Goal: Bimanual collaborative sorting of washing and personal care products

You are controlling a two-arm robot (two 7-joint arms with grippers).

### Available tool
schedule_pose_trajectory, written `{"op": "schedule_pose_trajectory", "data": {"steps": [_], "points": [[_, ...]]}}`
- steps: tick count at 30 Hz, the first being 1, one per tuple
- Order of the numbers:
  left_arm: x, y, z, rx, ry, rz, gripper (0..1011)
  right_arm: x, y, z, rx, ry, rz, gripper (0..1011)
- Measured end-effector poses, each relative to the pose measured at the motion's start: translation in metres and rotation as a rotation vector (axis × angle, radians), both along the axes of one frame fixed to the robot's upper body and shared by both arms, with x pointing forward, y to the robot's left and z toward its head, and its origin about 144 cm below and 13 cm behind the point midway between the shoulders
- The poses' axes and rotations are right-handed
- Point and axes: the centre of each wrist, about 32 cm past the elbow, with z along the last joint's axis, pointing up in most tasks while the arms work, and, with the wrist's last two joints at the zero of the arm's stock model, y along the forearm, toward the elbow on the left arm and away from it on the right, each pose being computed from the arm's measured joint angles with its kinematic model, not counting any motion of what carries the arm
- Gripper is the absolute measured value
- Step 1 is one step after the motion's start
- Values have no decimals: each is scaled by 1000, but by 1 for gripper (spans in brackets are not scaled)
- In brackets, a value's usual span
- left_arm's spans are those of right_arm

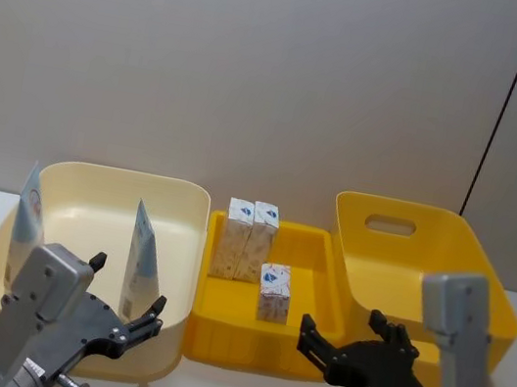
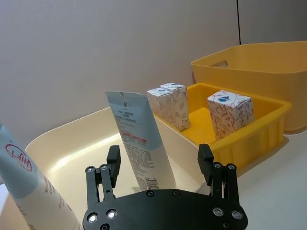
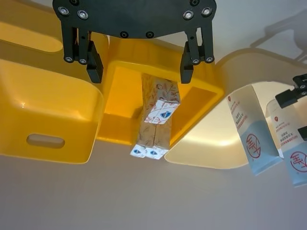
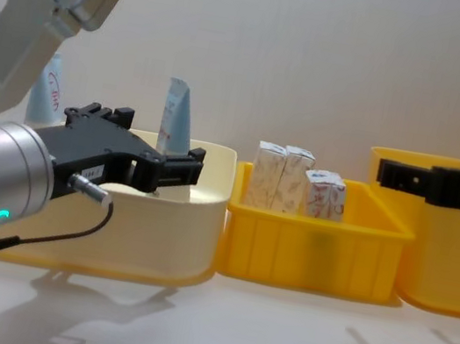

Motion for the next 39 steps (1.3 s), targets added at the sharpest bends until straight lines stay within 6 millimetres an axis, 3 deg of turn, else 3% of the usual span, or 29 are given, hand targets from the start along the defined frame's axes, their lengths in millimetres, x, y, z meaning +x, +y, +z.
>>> {"op": "schedule_pose_trajectory", "data": {"steps": [16, 39], "points": [[0, 0, 0, 0, 0, 0, 1003, 20, 24, 26, -66, 64, 3, 1001], [0, 0, 0, 0, 0, 0, 1003, 59, 48, 24, -94, 97, -8, 1001]]}}
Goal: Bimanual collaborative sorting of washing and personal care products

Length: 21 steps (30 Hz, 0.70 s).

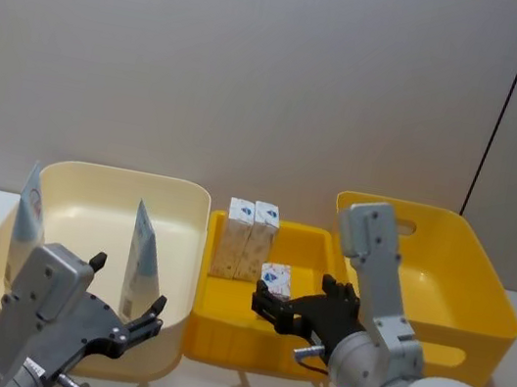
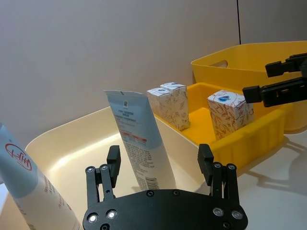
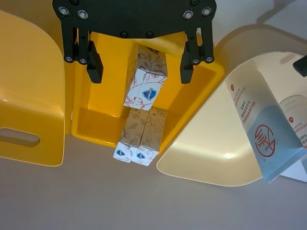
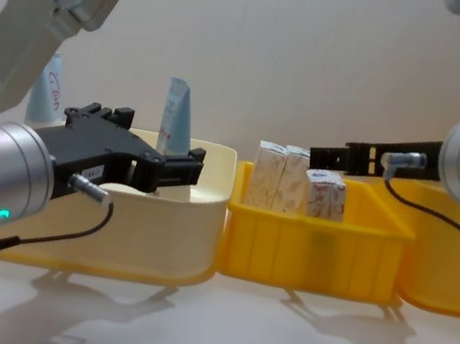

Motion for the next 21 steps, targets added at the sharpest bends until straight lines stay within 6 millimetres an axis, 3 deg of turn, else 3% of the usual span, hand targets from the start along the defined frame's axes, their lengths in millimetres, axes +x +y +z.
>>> {"op": "schedule_pose_trajectory", "data": {"steps": [21], "points": [[0, 0, 0, 0, 0, 0, 1003, 29, 13, -6, -36, 29, -21, 1001]]}}
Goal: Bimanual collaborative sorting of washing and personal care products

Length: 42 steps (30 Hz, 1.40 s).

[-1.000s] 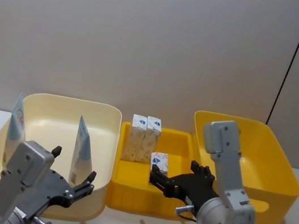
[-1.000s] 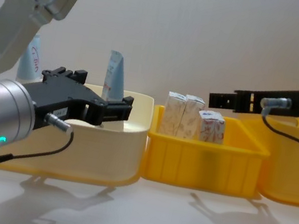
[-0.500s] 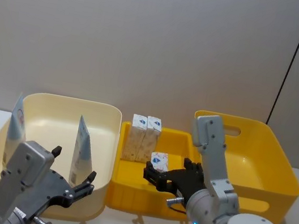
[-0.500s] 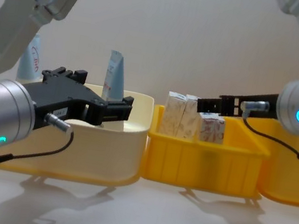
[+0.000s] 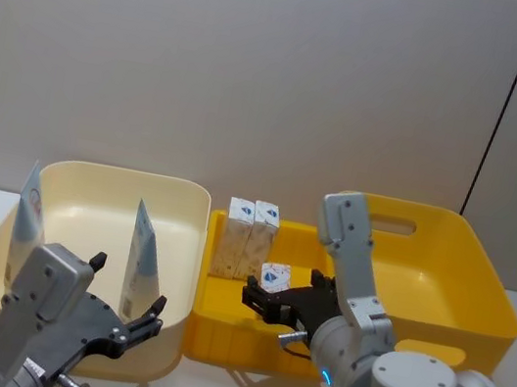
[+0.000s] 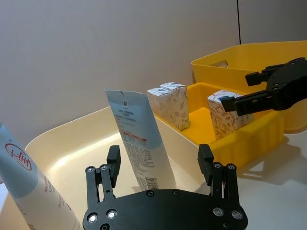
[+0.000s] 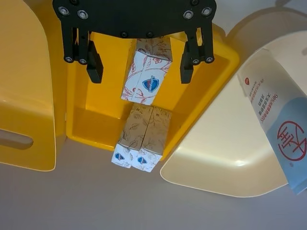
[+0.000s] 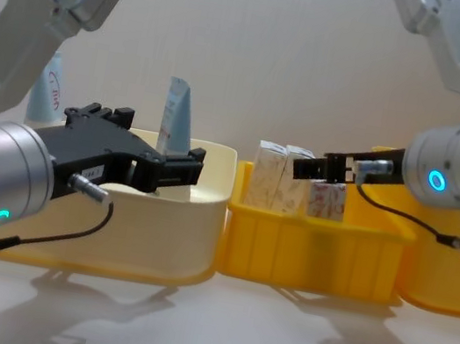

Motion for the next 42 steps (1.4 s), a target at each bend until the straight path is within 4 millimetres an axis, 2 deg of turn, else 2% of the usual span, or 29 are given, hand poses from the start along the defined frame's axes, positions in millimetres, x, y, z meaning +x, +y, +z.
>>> {"op": "schedule_pose_trajectory", "data": {"steps": [25, 33, 37, 38, 42], "points": [[0, 0, 0, 0, 0, 0, 1003, 13, 10, -8, -31, 61, -14, 1000], [0, 0, 0, 0, 0, 0, 1003, 14, 11, -9, -37, 65, -18, 810], [0, 0, 0, 0, 0, 0, 1003, 14, 12, -9, -39, 67, -19, 674], [0, 0, 0, 0, 0, 0, 1003, 14, 12, -9, -39, 67, -19, 674], [0, 0, 0, 0, 0, 0, 1004, 14, 12, -9, -40, 68, -20, 533]]}}
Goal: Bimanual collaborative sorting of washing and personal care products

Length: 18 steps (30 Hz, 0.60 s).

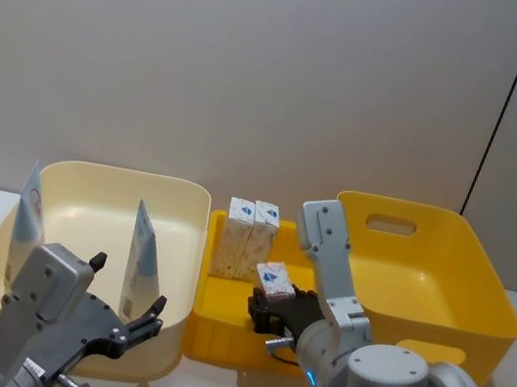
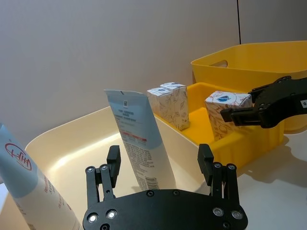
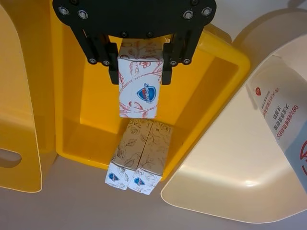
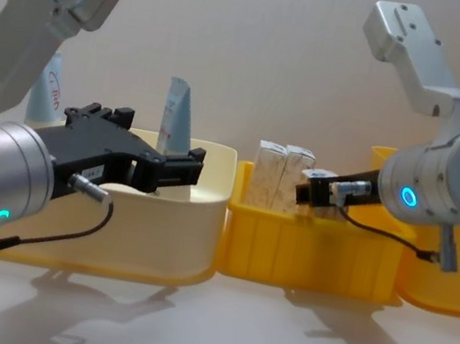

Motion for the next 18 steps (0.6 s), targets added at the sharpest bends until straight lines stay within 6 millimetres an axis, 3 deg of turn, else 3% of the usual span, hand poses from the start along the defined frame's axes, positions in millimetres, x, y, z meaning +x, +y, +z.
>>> {"op": "schedule_pose_trajectory", "data": {"steps": [3, 18], "points": [[0, 0, 0, 0, 0, 0, 1003, 0, 0, 0, -1, 0, -1, 445], [0, 0, 0, 0, 0, 0, 1003, 0, 0, 0, -2, 1, -2, 441]]}}
